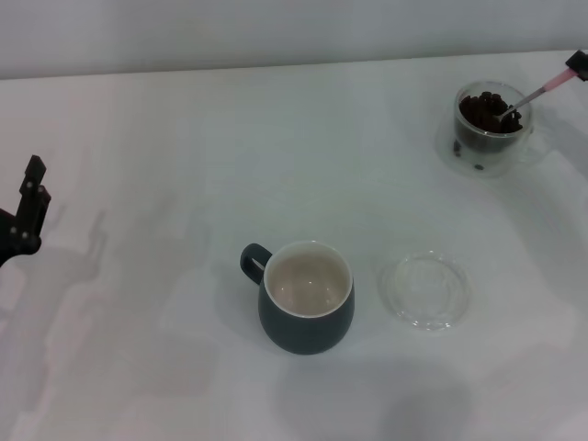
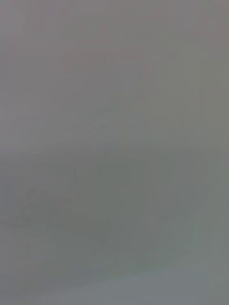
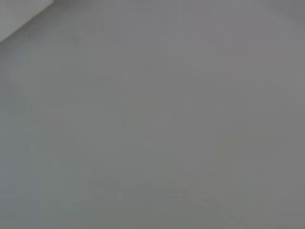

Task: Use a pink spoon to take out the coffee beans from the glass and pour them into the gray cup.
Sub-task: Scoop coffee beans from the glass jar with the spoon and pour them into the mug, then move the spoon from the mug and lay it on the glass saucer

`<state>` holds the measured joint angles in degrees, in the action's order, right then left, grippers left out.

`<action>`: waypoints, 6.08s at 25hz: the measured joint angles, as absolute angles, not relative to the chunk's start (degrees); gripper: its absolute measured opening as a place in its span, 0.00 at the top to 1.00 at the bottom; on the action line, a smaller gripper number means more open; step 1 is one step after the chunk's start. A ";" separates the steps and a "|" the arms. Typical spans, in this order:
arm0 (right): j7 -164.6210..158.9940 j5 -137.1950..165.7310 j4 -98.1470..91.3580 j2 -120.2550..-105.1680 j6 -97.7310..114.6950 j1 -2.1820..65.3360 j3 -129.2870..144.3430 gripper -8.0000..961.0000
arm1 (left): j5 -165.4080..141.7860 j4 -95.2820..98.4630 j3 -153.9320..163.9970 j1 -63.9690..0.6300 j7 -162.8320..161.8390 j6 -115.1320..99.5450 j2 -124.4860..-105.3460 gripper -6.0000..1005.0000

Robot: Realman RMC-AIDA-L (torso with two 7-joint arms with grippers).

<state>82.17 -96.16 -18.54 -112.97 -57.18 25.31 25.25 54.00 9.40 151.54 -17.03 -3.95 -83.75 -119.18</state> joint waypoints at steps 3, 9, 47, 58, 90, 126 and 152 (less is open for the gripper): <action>79.94 -96.28 -17.90 -112.75 -57.15 25.41 25.19 0.84 | 53.98 9.40 151.54 -17.10 -3.95 -83.75 -119.18 0.49; 77.24 -97.66 -17.78 -112.90 -57.34 25.17 25.06 0.84 | 53.96 9.40 151.52 -17.19 -3.95 -83.75 -119.18 0.49; 65.96 -97.62 -17.75 -111.79 -62.32 23.59 24.88 0.84 | 53.34 9.67 151.61 -17.33 -4.00 -83.67 -119.35 0.49; 66.27 -96.97 -17.80 -113.58 -66.36 23.38 27.11 0.84 | 53.35 9.42 151.61 -17.40 -3.96 -82.58 -119.26 0.49; 69.26 -96.94 -8.41 -115.06 -79.60 23.42 34.91 0.84 | 53.60 7.98 151.37 -16.86 -3.95 -79.53 -119.20 0.49; 97.60 -96.94 -7.15 -115.84 -90.05 27.62 44.95 0.84 | 53.97 7.15 151.00 -17.94 -3.87 -77.53 -119.18 0.49; 92.59 -98.26 -19.58 -112.60 -95.32 21.33 45.36 0.84 | 53.96 7.13 151.00 -18.63 -3.87 -76.26 -119.18 0.49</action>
<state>92.59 -98.26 -19.58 -112.60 -95.32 21.33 45.36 53.96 7.13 151.00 -18.63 -3.86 -76.26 -119.18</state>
